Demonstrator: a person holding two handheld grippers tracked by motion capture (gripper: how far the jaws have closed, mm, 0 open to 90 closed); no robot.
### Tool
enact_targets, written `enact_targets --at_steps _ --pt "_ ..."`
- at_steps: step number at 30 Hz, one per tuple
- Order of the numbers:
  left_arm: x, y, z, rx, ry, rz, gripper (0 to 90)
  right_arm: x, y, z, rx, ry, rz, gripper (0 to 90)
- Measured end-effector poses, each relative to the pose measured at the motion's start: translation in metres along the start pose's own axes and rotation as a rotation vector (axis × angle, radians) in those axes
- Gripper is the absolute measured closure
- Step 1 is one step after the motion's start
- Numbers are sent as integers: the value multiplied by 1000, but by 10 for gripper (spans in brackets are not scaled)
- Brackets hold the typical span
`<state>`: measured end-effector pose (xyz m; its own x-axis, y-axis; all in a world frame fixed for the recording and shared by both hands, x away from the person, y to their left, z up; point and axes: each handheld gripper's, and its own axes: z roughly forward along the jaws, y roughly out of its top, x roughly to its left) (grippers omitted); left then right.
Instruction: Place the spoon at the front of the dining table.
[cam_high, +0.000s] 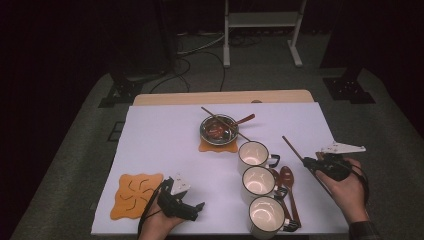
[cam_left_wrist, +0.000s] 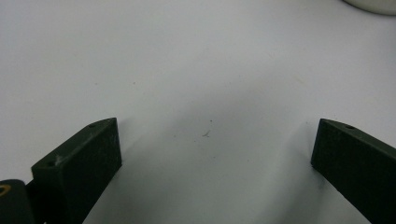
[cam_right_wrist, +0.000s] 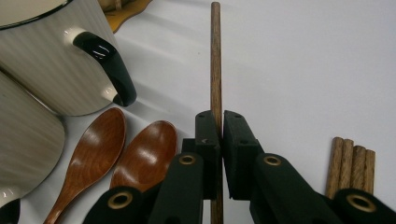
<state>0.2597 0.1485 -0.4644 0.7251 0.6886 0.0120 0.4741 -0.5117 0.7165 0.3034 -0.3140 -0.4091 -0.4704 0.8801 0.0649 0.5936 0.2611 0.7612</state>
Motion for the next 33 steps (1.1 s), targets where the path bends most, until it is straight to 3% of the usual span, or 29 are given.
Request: enact_targets --at_steps 33 --pt "0 0 0 3 -1 2 5 5 26 4 -29 24 -31 841"
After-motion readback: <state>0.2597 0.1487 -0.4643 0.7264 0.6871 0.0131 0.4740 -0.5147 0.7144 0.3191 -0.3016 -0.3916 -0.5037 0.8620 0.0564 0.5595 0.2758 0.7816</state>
